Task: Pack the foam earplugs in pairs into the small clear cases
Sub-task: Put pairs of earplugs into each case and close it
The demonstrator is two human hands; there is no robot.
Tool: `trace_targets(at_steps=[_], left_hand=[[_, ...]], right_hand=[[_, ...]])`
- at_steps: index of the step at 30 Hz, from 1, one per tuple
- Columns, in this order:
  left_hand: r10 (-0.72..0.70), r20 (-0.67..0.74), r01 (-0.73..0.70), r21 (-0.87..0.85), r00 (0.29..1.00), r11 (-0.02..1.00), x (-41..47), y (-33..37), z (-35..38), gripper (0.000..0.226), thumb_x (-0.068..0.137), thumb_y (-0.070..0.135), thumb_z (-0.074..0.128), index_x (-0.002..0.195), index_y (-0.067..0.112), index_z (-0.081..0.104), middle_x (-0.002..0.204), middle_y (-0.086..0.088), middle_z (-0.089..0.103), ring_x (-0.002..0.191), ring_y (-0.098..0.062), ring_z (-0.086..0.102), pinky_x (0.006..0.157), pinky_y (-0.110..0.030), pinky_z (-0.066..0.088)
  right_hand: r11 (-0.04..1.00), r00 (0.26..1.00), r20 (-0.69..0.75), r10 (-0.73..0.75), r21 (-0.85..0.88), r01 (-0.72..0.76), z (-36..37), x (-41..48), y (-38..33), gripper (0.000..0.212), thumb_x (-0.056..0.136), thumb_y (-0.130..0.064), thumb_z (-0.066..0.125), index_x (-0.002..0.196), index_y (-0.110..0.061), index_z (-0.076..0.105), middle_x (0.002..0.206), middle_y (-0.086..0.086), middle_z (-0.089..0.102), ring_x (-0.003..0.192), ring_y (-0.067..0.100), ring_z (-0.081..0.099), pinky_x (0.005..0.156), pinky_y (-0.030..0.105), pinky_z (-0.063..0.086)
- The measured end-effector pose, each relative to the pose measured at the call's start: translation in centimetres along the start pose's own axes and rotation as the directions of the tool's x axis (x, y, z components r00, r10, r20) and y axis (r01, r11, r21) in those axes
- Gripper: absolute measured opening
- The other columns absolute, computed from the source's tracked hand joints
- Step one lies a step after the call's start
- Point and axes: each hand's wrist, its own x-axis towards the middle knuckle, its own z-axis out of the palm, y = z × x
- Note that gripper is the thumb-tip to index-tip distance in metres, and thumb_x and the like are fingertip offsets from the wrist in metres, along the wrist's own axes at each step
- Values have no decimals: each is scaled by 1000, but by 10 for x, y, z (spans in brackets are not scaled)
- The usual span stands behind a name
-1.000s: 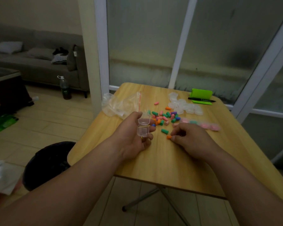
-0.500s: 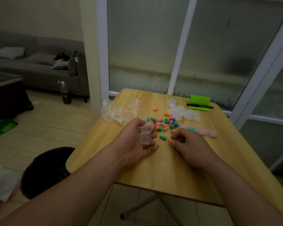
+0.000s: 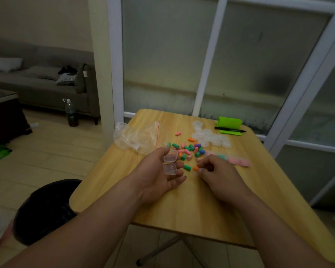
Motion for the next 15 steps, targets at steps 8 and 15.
trace_targets(at_steps=[8,15], left_hand=[[11,1,-11,7,1000,1000,5,-2,-2,52,103,52,51,135,12,63,104,-14,61,85,-23,58,75,-39,61],[-21,126,16,45,992,999,2,-6,2,56,107,50,39,138,11,65,120,-13,70,107,-25,62,93,-40,53]], right_hand=[[980,992,-100,-76,178,93,-11,-6,-25,1,97,-25,74,97,-25,74,90,-11,70,82,-1,62,68,21,42],[957,956,-58,-287,22,289,-1,-23,-50,11,94,-24,74,91,-33,69,87,-14,57,83,-1,55,65,13,36]])
